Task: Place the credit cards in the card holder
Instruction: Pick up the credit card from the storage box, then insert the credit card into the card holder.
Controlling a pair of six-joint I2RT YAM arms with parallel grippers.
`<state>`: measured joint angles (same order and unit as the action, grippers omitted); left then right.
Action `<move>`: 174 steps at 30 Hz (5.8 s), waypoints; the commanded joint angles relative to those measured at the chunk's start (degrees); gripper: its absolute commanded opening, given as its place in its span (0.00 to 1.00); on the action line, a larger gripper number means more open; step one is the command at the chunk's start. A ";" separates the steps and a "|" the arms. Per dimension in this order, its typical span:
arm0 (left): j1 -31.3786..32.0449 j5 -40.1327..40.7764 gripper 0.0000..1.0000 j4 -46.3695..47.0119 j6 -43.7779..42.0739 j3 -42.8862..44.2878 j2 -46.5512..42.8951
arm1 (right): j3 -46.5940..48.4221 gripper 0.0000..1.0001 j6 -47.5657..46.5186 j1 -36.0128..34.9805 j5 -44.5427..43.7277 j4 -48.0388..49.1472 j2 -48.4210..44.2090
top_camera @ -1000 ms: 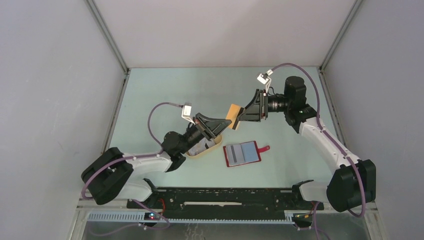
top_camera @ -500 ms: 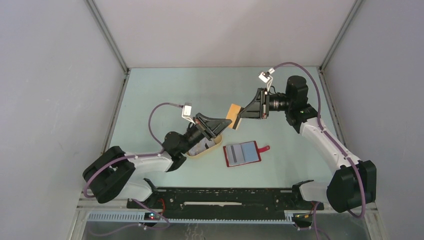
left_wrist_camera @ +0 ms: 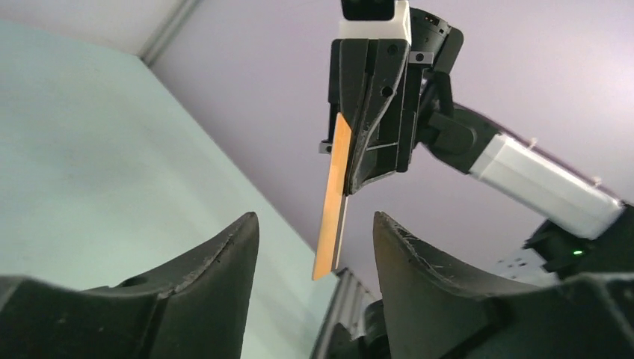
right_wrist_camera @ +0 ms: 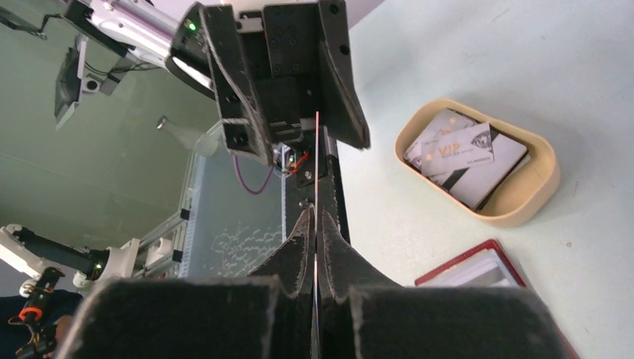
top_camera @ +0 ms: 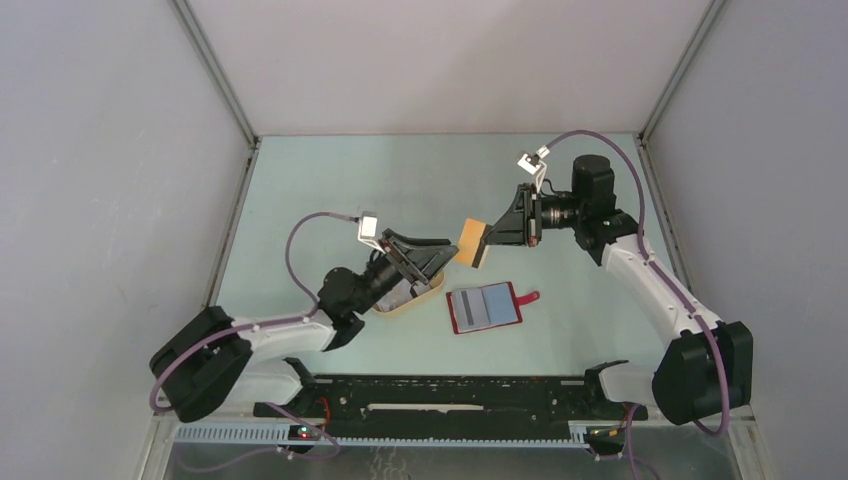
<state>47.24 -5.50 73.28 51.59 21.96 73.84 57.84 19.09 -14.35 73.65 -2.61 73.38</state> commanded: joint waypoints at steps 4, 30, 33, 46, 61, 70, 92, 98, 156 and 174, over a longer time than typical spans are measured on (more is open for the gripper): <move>0.26 5.25 0.68 -33.72 -17.28 0.62 -15.33 | 0.26 0.00 -19.40 1.33 -2.25 -19.73 -0.59; 5.74 -5.09 0.31 -39.61 -15.79 12.01 9.55 | -5.73 0.00 -25.50 9.49 -13.97 -29.12 19.83; 5.79 -6.11 0.24 -39.72 -15.24 13.40 13.41 | -5.73 0.00 -25.42 9.76 -14.52 -28.81 20.61; 5.75 -4.43 0.14 -47.69 -16.08 15.49 18.89 | -3.86 0.00 -26.27 9.22 -15.01 -30.21 25.14; 5.58 -2.08 0.12 -50.00 -16.17 13.57 18.99 | -3.53 0.00 -25.95 8.51 -17.66 -30.35 26.85; 4.99 -1.27 0.11 -50.61 -16.31 12.22 17.69 | -3.56 0.00 -26.19 7.89 -16.44 -30.36 27.27; 4.44 -0.96 0.11 -50.65 -16.17 11.36 16.68 | -3.00 0.00 -27.40 8.38 -15.73 -32.52 24.49; 4.44 -1.01 0.11 -50.63 -16.17 11.28 16.62 | -3.20 0.00 -27.01 8.46 -16.36 -32.11 25.39; 3.57 -3.03 0.11 -48.71 -15.47 10.21 16.35 | 0.34 0.00 -25.58 -2.11 -31.63 -38.34 34.73; 3.52 -4.00 0.12 -48.46 -15.16 10.56 17.01 | 5.12 0.00 -24.11 -3.67 -26.66 -38.49 39.42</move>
<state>50.98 -8.82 24.29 36.07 33.04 91.33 61.49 -5.48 -16.25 49.50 -41.76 110.63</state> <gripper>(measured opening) 0.114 0.007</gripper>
